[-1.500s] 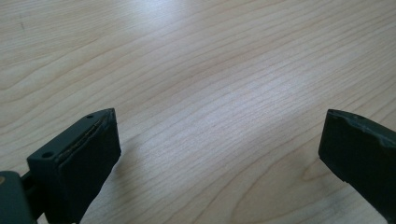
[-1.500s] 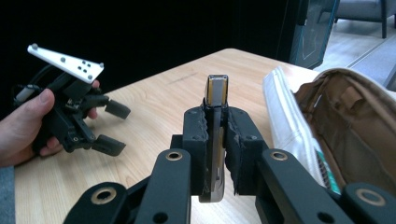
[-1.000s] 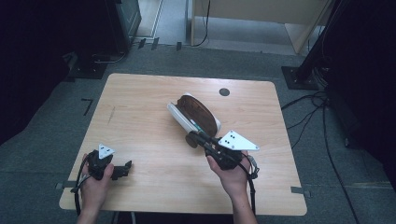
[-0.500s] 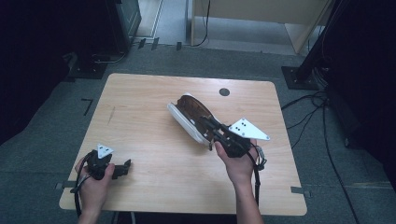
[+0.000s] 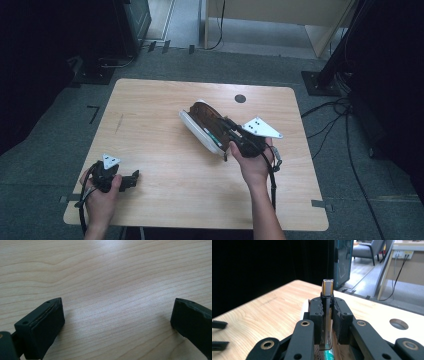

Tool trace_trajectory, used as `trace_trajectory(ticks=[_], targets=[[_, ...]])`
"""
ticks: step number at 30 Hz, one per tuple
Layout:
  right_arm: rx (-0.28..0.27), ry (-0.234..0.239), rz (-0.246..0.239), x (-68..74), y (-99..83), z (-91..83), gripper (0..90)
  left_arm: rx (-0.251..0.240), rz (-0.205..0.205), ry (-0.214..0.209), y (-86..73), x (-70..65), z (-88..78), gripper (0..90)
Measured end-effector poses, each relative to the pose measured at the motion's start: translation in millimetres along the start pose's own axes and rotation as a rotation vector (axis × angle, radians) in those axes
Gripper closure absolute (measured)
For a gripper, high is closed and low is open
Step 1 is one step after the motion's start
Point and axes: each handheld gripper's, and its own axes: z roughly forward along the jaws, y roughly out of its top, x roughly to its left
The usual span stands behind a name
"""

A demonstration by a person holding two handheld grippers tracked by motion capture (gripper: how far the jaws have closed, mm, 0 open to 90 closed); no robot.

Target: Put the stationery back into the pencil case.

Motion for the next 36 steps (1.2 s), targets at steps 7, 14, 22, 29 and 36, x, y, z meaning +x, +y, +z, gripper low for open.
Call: trace_trajectory(ticks=[7, 14, 22, 29, 36], targets=[[0.073, -0.027, -0.014, -6.2, -15.8, 19.6, 79.0, -0.001, 0.001, 0.000, -0.1, 0.0, 0.0, 0.0], [0.137, -0.044, -0.020, -8.0, -32.1, 30.0, 79.0, -0.001, 0.000, 0.000, -0.1, -0.1, 0.0, 0.0], [0.209, -0.063, -0.047, -9.4, -41.7, 39.8, 79.0, -0.001, 0.000, 0.000, -0.1, 0.0, 0.0, 0.0], [0.221, -0.066, -0.031, -12.5, -43.8, 45.0, 79.0, 0.000, 0.001, 0.000, 0.0, 0.0, 0.0, 0.0], [0.292, -0.089, -0.058, -11.2, -52.0, 58.5, 78.9, -0.001, 0.000, 0.000, 0.0, -0.1, 0.0, 0.0]])
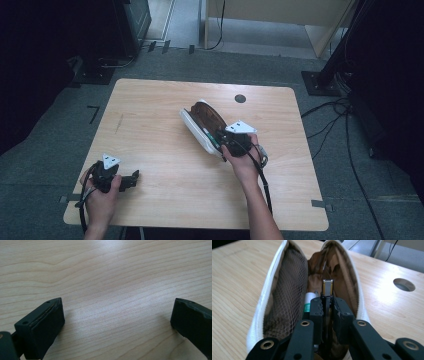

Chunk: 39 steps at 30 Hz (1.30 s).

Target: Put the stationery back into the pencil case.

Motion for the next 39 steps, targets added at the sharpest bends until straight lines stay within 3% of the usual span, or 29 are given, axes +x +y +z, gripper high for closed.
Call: trace_trajectory(ticks=[6, 10, 16, 26, 32, 39], targets=[[0.010, -0.025, -0.006, 2.3, -0.1, 11.3, 78.9, 0.000, 0.000, 0.000, 0.0, 0.0, 0.0, 0.0], [0.028, -0.041, -0.043, 7.5, 4.1, 17.7, 78.4, 0.000, 0.000, 0.000, 0.0, 0.0, 0.0, 0.0], [0.053, -0.060, -0.062, 13.8, 7.9, 30.2, 76.9, -0.003, -0.003, 0.000, 0.0, -0.2, 0.2, 0.0], [0.109, -0.049, 0.017, 12.1, 15.8, 47.9, 74.3, 0.000, 0.000, 0.000, 0.0, 0.0, 0.0, 0.0], [0.086, -0.045, 0.042, 11.5, 17.2, 51.9, 73.0, 0.000, 0.000, 0.000, 0.0, 0.0, 0.0, 0.0], [0.016, -0.046, 0.026, 11.9, 20.1, 42.7, 78.1, 0.000, 0.000, 0.000, 0.0, 0.0, 0.1, 0.0]])
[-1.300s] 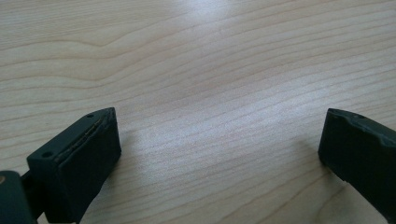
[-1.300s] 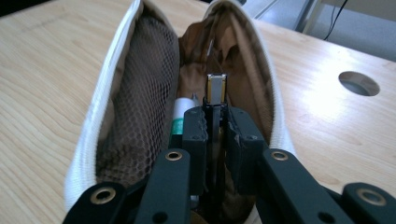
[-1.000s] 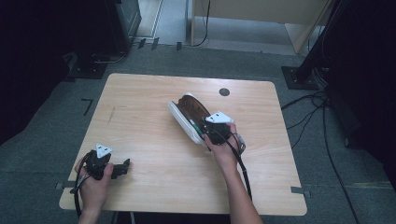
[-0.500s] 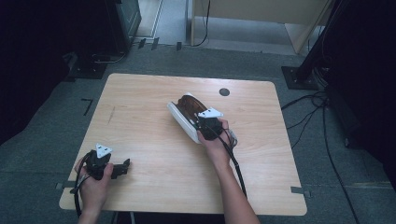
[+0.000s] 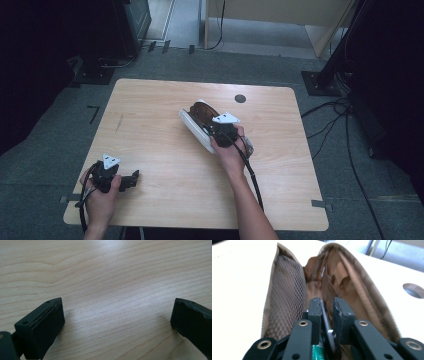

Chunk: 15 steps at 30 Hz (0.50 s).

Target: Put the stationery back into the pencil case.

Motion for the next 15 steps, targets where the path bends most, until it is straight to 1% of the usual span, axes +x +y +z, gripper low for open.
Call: trace_trajectory(ticks=[2, 5, 9, 13, 15], targets=[[-0.018, -0.006, -0.001, -0.5, 1.5, -4.1, 78.4, 0.000, 0.000, 0.000, 0.0, 0.0, 0.0, 0.0], [-0.045, 0.007, 0.000, -1.6, 3.9, -11.3, 78.4, 0.000, 0.000, 0.000, 0.0, 0.0, 0.0, 0.0], [-0.068, 0.040, 0.016, -4.3, 7.2, -22.5, 75.5, 0.000, 0.000, 0.000, 0.0, 0.0, 0.0, 0.0], [-0.101, 0.060, 0.031, -7.3, 10.7, -35.5, 65.7, 0.000, 0.001, 0.000, 0.0, 0.0, 0.0, 0.0], [-0.106, 0.085, 0.036, -8.7, 12.3, -41.9, 57.9, 0.000, 0.001, 0.000, 0.0, 0.0, 0.0, 0.0]])
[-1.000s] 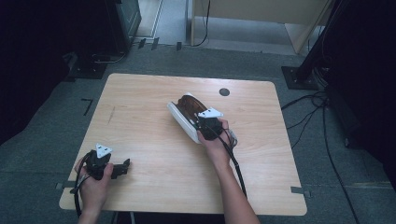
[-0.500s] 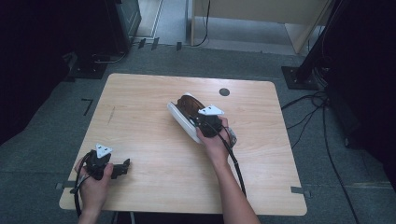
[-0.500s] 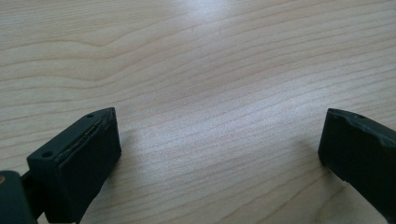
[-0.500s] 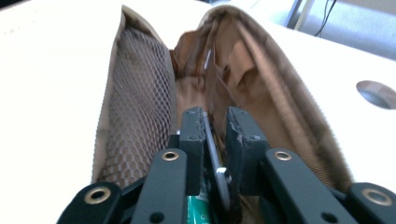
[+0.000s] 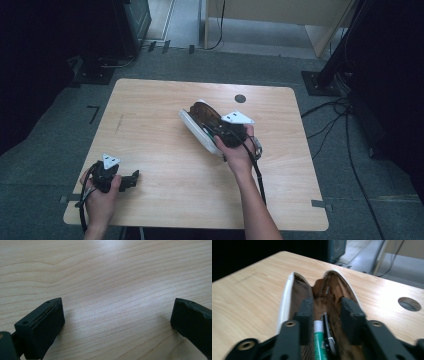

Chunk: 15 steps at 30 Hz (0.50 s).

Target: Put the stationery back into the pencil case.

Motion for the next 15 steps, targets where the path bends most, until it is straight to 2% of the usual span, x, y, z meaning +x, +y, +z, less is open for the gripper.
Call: trace_trajectory(ticks=[5, 10, 12, 14, 15], targets=[[0.004, -0.010, 0.012, -2.2, 3.2, -16.0, 37.6, -0.001, 0.002, -0.002, 0.0, -0.3, 0.1, 0.0], [0.016, -0.033, 0.026, -4.6, 4.4, -29.8, 11.3, 0.000, 0.004, -0.002, 0.0, -0.1, 0.0, 0.0], [0.012, -0.062, 0.006, -4.4, 2.1, -36.2, 6.9, 0.001, 0.004, -0.002, 0.0, -0.1, -0.1, 0.0], [0.022, -0.054, 0.013, -7.7, 0.2, -41.3, 0.2, 0.000, 0.002, -0.002, 0.0, -0.2, 0.0, 0.0], [0.025, -0.050, 0.021, -9.4, -1.3, -43.9, 0.0, -0.001, 0.002, -0.002, 0.0, -0.2, 0.1, 0.0]])
